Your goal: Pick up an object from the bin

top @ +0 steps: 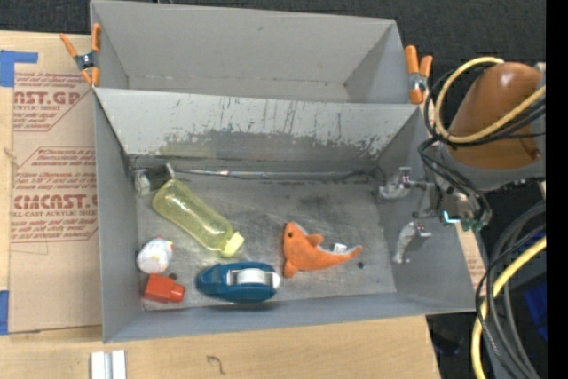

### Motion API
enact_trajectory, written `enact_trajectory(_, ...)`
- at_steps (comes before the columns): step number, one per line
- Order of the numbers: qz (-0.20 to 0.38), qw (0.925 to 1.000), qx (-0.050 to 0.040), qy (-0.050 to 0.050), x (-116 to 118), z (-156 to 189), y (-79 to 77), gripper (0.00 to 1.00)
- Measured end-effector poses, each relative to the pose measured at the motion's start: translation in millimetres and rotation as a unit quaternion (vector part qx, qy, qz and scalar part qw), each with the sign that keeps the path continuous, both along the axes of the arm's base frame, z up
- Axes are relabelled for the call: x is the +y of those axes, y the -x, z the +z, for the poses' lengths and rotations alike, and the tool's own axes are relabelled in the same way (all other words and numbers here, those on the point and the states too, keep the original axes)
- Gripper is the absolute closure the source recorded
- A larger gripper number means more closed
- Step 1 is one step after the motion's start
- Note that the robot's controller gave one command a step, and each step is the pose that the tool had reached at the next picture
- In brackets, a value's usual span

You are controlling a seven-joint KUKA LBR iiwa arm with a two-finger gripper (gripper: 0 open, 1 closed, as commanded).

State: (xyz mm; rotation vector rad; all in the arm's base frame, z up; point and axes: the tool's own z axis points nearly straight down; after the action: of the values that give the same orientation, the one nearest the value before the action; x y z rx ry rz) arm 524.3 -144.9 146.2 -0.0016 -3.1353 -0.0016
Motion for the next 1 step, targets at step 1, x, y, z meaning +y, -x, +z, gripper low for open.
enact_trajectory(1,0.001,1.0000,-0.0036,0.001,0.4,4.2,-2.1,0.00)
